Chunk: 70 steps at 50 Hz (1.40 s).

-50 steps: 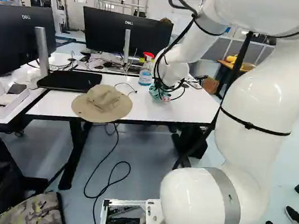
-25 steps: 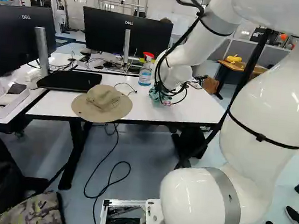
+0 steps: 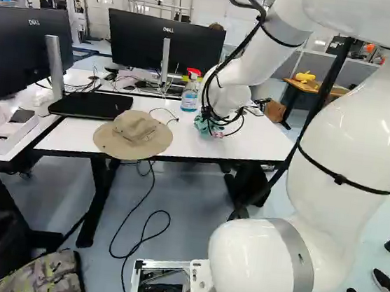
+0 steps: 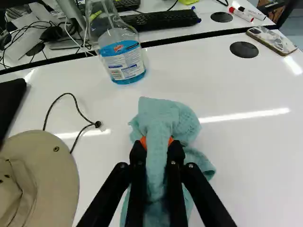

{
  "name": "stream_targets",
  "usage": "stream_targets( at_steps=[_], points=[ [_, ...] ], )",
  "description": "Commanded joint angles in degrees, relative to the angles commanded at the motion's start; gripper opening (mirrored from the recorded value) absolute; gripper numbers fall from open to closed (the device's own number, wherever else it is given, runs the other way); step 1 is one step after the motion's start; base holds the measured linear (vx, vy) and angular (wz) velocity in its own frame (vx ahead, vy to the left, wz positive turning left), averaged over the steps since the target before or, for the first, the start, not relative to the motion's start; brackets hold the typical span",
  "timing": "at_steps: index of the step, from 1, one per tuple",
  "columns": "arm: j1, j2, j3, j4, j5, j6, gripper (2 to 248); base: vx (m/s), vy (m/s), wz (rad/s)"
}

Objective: Clean the table with the green towel

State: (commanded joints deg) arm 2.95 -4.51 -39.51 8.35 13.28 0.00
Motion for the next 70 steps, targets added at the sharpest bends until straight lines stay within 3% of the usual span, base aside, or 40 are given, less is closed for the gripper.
stream_targets(
  at_steps=[23,68,70],
  points=[
    [-0.43,0.71,0.76,0.00,0.00,0.00,49,0.000,0.000,0.000],
    [-4.44,4.65,4.85,0.00,0.00,0.00,49,0.000,0.000,0.000],
    [-4.49,4.65,4.85,0.00,0.00,0.00,61,0.000,0.000,0.000]
  ],
)
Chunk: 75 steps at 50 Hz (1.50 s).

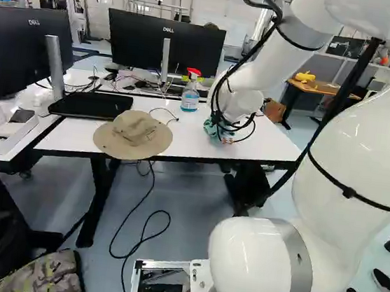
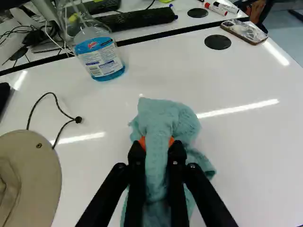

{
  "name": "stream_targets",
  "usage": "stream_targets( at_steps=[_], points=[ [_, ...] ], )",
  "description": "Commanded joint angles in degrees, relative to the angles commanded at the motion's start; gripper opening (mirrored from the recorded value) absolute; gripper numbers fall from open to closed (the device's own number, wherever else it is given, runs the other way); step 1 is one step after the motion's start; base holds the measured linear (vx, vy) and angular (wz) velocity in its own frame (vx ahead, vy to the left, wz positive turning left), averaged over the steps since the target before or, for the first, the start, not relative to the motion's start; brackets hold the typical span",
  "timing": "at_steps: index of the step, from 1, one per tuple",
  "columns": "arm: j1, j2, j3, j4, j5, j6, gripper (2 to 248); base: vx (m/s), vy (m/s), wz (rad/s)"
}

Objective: Clean the table with the green towel

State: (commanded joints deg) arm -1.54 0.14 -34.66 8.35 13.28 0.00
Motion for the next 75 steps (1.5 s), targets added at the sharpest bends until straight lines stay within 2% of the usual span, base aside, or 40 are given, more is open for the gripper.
stream_targets(
  at_steps=[4,5,9,10,14,15,19,20,25,26,30,31,50,75],
  points=[
    [0.00,0.00,0.00,0.00,0.00,0.00,61,0.000,0.000,0.000],
    [0.00,0.00,0.00,0.00,0.00,0.00,94,0.000,0.000,0.000],
    [0.00,0.00,0.00,0.00,0.00,0.00,94,0.000,0.000,0.000],
    [0.00,0.00,0.00,0.00,0.00,0.00,129,0.000,0.000,0.000],
    [0.00,0.00,0.00,0.00,0.00,0.00,129,0.000,0.000,0.000],
    [0.00,0.00,0.00,0.00,0.00,0.00,165,0.000,0.000,0.000],
    [0.00,0.00,0.00,0.00,0.00,0.00,165,0.000,0.000,0.000],
    [0.00,0.00,0.00,0.00,0.00,0.00,202,0.000,0.000,0.000],
    [0.00,0.00,0.00,0.00,0.00,0.00,202,0.000,0.000,0.000],
    [0.00,0.00,0.00,0.00,0.00,0.00,239,0.000,0.000,0.000],
    [0.00,0.00,0.00,0.00,0.00,0.00,239,0.000,0.000,0.000],
    [0.00,0.00,0.00,0.00,0.00,0.00,247,0.000,0.000,0.000],
    [0.00,0.99,0.16,0.00,0.00,0.00,247,0.000,0.000,0.000],
    [1.14,7.53,2.95,0.00,0.00,0.00,247,0.000,0.000,0.000]
  ],
)
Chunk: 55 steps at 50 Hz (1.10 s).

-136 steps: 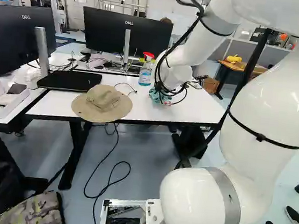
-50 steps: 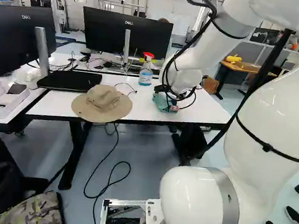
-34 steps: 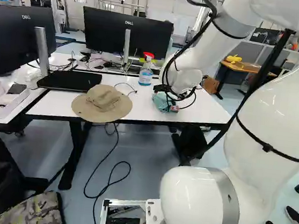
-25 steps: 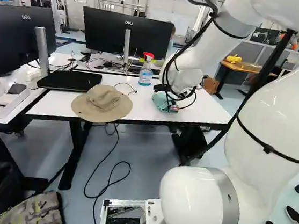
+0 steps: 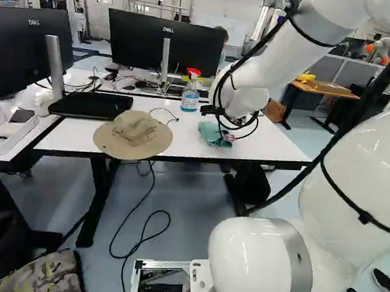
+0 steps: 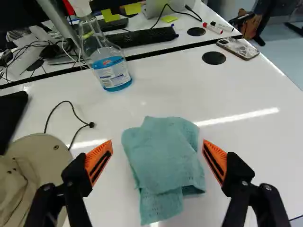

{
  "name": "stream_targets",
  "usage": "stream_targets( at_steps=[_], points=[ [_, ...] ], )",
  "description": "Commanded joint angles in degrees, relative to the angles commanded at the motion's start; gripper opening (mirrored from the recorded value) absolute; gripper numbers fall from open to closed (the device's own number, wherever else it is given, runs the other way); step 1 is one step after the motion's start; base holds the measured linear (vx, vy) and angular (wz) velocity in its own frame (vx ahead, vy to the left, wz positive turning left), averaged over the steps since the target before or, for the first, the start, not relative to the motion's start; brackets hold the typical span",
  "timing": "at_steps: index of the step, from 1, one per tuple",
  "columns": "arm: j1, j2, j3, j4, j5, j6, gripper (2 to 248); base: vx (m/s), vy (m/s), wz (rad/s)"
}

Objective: Clean the table with the green towel

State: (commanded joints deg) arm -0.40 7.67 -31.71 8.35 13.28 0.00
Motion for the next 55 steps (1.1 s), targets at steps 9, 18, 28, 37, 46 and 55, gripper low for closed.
stream_targets(
  at_steps=[9,18,28,37,46,55],
  points=[
    [0.95,1.86,1.72,0.00,0.00,0.00,247,0.000,0.000,0.000],
    [1.95,3.79,3.47,0.00,0.00,0.00,247,0.000,0.000,0.000],
    [2.76,5.35,4.86,0.00,0.00,0.00,247,0.000,0.000,0.000],
    [2.76,5.36,4.92,-0.02,0.10,0.00,247,0.000,0.000,0.000],
    [2.72,5.41,5.26,-0.16,0.68,0.00,247,0.000,0.000,0.000],
    [2.65,5.50,5.94,-0.41,1.82,0.00,247,0.000,0.000,0.000]
  ],
)
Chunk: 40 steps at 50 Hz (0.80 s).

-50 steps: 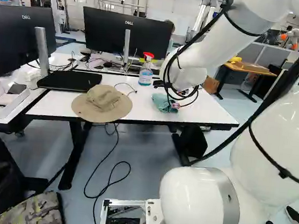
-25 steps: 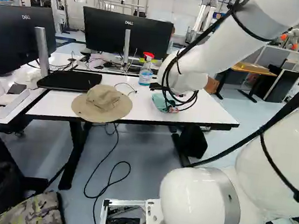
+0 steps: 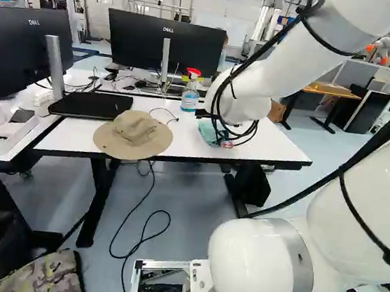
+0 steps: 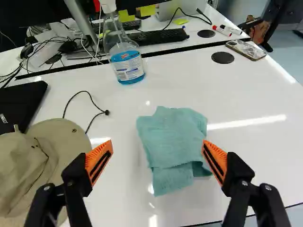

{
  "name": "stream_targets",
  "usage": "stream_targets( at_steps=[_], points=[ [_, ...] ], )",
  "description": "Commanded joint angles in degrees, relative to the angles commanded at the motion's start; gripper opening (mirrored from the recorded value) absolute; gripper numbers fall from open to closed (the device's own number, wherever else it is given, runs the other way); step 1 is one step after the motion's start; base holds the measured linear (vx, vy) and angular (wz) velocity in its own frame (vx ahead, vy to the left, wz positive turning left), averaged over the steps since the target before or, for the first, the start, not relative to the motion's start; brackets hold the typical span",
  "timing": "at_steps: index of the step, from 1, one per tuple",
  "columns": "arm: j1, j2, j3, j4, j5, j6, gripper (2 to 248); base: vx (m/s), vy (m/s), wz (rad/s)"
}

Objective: Clean the table with the green towel

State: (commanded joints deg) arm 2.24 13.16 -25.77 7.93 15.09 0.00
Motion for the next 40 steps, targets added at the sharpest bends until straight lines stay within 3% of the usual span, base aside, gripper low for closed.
stream_targets(
  at_steps=[40],
  points=[
    [-0.72,0.91,6.68,-2.55,11.23,0.00,247,0.000,0.000,0.000]
  ],
)
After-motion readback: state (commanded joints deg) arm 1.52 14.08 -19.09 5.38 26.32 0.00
